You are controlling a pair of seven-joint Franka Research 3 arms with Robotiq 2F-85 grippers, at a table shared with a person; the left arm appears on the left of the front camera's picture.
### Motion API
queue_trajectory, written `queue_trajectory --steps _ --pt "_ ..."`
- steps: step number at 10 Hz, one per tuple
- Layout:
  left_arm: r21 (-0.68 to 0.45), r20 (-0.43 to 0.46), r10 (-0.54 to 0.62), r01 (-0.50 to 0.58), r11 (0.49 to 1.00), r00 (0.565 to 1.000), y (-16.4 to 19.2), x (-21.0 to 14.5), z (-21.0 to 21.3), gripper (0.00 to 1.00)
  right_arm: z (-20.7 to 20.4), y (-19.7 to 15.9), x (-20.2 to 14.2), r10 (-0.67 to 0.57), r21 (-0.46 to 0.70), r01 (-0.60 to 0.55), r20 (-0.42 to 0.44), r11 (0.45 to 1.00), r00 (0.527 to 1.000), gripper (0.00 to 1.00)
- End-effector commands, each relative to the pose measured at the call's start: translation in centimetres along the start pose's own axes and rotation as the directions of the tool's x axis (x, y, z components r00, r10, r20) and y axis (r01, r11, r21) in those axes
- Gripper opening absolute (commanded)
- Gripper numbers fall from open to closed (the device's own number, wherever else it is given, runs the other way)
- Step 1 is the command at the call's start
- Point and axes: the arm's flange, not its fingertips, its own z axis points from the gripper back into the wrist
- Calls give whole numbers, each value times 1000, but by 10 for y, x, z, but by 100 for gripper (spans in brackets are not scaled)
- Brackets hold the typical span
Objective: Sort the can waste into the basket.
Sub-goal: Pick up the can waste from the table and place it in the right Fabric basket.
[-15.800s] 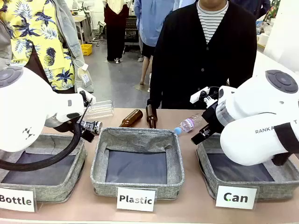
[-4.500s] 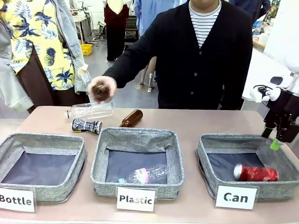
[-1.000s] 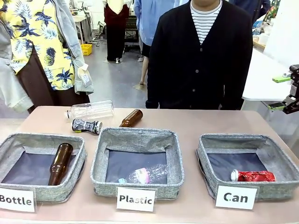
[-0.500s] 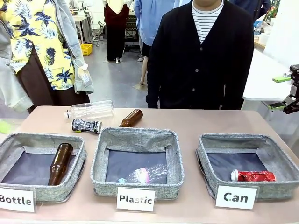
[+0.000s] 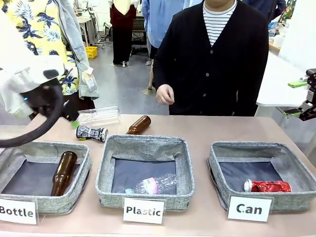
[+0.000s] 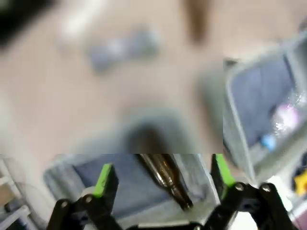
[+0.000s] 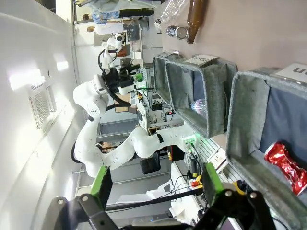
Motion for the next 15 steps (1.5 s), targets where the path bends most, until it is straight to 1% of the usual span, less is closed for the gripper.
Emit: queue_trajectory --steps 1,2,6,7,8,9,10,11,12,13,14,15 --pt "21 58 96 -97 995 994 16 26 -6 100 3 2 1 23 -3 -23 -13 1000 1000 100" --pt "0 0 0 0 1000 1000 0 0 0 100 3 2 1 23 -3 -23 -13 1000 1000 100" --pt "0 0 0 0 1000 1000 0 0 0 100 3 2 1 23 -3 -23 -13 1000 1000 100" --pt "-6 18 13 -13 1000 1000 -1 8 -3 100 3 2 1 23 -3 -23 -13 1000 1000 100" --pt "-40 -37 40 -42 998 998 34 51 -26 100 3 2 1 23 -3 -23 -13 1000 1000 100" --pt "-84 -59 -16 11 996 998 44 66 -41 100 3 2 1 23 -3 -23 -13 1000 1000 100" --pt "-158 -35 -87 80 984 996 49 60 -43 100 3 2 1 23 -3 -23 -13 1000 1000 100" --pt "-241 39 -179 183 953 983 65 48 -28 100 3 2 1 23 -3 -23 -13 1000 1000 100" --pt "-312 151 -245 281 908 958 85 9 -1 100 3 2 1 23 -3 -23 -13 1000 1000 100" --pt "-329 307 -212 312 891 928 112 -36 22 100 3 2 1 23 -3 -23 -13 1000 1000 100" --pt "-346 347 -159 284 894 924 139 -69 32 100 3 2 1 23 -3 -23 -13 1000 1000 100" --pt "-375 374 -150 297 878 915 163 -98 37 100 3 2 1 23 -3 -23 -13 1000 1000 100"
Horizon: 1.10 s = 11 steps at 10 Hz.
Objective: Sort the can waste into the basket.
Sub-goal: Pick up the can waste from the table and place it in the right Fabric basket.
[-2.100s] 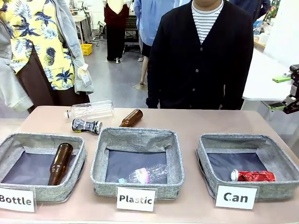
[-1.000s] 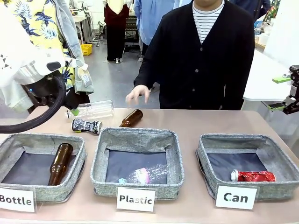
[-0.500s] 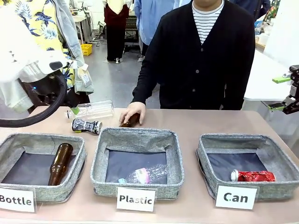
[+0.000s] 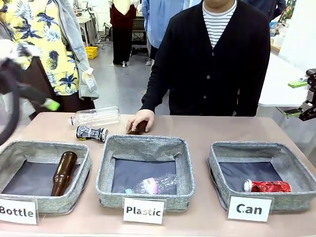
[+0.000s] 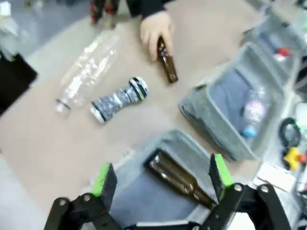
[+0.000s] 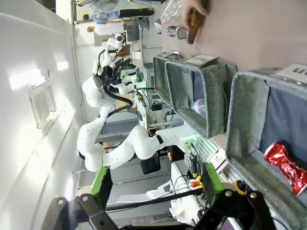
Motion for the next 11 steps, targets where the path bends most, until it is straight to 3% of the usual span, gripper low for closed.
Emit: queue_trajectory --steps 1,2,4,6,7,9,10,11 --pt "-62 51 76 -73 995 996 24 -67 38 100 3 3 1 22 -3 -22 -13 1000 1000 100" --pt "-36 94 148 -145 989 985 28 -88 46 100 3 3 1 22 -3 -22 -13 1000 1000 100" --pt "-34 110 150 -147 989 983 33 -91 47 100 3 3 1 22 -3 -22 -13 1000 1000 100" --pt "27 -19 121 -121 992 992 34 -42 18 100 3 3 1 22 -3 -22 -13 1000 1000 100" --pt "16 -34 113 -112 994 993 41 -31 31 100 3 3 1 22 -3 -22 -13 1000 1000 100" --pt "43 37 209 -211 977 977 93 -65 154 100 3 3 1 22 -3 -22 -13 1000 1000 100" --pt "42 116 323 -329 943 939 111 -105 227 100 3 3 1 22 -3 -22 -13 1000 1000 100" --pt "-4 247 312 -321 947 918 103 -140 269 100 3 3 1 22 -3 -22 -13 1000 1000 100"
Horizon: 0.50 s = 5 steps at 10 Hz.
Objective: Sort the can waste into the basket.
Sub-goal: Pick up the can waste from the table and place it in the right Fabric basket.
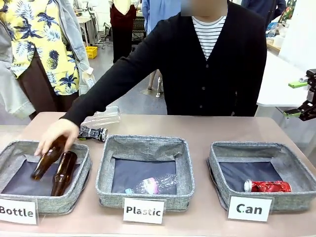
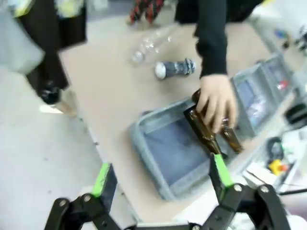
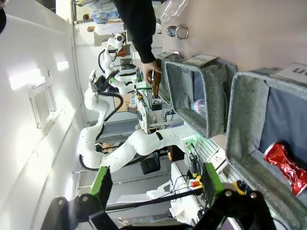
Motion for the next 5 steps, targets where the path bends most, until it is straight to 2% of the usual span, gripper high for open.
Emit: queue_trajectory --steps 1,2,5 --pt "-41 193 73 -66 997 978 23 -41 71 100 3 3 0 22 -3 -22 -13 1000 1000 100" --pt "-33 229 87 -81 996 970 22 -63 77 100 3 3 0 22 -3 -22 -13 1000 1000 100" --pt "-56 257 127 -117 992 958 28 -97 71 100 3 3 0 22 -3 -22 -13 1000 1000 100"
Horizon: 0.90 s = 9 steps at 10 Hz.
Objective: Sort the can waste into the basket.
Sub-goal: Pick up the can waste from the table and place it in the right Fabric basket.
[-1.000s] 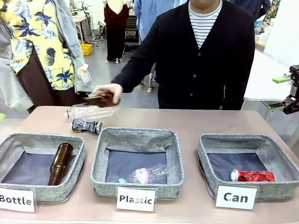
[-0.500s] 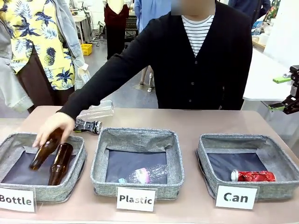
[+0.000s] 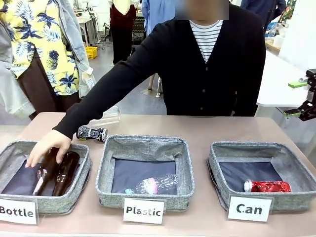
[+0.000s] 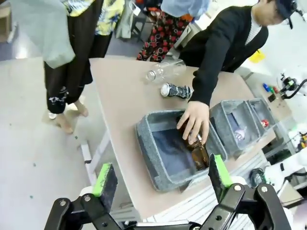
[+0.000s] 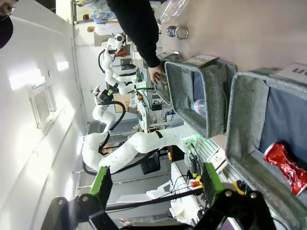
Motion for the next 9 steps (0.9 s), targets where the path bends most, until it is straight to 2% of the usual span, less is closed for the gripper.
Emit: queue_trajectory --steps 1,3,5,7,8,9 --pt "-4 8 -15 15 1000 1000 2 2 -15 100 2 3 0 22 -3 -22 -13 1000 1000 100" --pt "19 -20 -9 9 1000 1000 -7 15 -22 100 2 3 0 22 -3 -22 -13 1000 1000 100" --pt "58 -75 -42 47 997 996 -33 35 -46 100 2 3 0 22 -3 -22 -13 1000 1000 100" --pt "110 -200 -86 109 988 976 -73 63 -97 100 2 3 0 22 -3 -22 -13 1000 1000 100" --pt "146 -266 -111 154 977 957 -97 76 -136 100 2 3 0 22 -3 -22 -13 1000 1000 100" --pt "146 -325 -182 240 960 928 -123 86 -174 100 2 3 0 22 -3 -22 -13 1000 1000 100"
